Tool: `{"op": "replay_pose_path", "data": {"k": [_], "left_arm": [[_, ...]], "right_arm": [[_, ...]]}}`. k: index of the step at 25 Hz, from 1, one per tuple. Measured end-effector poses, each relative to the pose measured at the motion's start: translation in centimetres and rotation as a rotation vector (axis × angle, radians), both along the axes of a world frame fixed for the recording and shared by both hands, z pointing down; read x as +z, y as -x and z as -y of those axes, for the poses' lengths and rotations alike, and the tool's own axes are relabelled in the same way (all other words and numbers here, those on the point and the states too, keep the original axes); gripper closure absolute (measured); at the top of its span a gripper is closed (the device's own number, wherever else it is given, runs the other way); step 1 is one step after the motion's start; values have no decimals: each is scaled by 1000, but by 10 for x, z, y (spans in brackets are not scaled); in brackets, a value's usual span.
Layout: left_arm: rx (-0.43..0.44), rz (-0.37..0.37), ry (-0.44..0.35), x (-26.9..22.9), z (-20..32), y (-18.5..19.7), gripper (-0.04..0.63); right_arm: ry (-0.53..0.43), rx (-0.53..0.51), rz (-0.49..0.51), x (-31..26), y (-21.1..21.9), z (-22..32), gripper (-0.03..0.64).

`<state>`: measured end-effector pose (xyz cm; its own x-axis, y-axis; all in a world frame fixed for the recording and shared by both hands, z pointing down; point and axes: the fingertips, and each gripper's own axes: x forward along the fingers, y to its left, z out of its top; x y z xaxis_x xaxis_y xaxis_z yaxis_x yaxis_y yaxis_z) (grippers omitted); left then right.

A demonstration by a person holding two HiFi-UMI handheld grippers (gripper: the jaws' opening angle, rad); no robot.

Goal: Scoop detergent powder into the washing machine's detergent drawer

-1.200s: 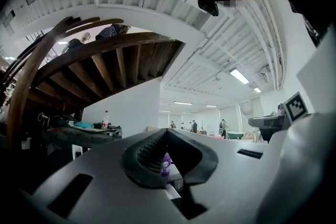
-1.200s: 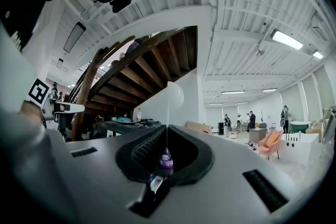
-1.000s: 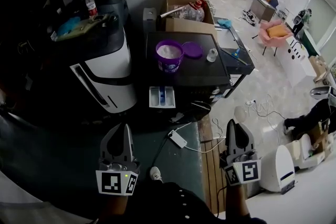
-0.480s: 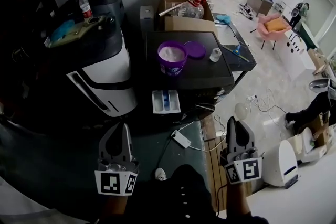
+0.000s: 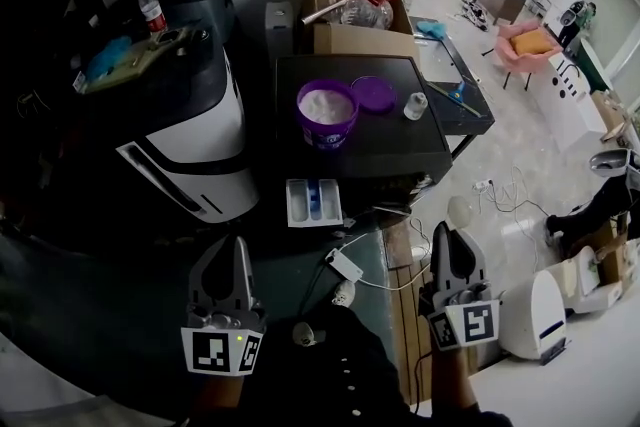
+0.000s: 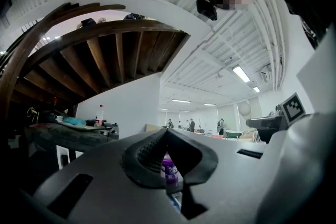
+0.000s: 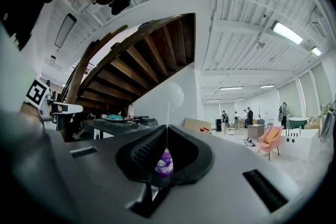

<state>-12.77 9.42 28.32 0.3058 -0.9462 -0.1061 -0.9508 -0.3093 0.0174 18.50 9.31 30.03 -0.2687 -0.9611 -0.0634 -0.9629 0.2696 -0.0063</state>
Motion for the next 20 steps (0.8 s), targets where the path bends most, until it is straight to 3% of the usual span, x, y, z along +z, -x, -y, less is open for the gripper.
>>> {"op": "replay_pose_path", "data": {"k": [20], "left_arm": [[-74, 19, -27, -13, 105, -37, 581]], "right_arm": [[-22, -79, -27, -7, -33, 126, 583]]}}
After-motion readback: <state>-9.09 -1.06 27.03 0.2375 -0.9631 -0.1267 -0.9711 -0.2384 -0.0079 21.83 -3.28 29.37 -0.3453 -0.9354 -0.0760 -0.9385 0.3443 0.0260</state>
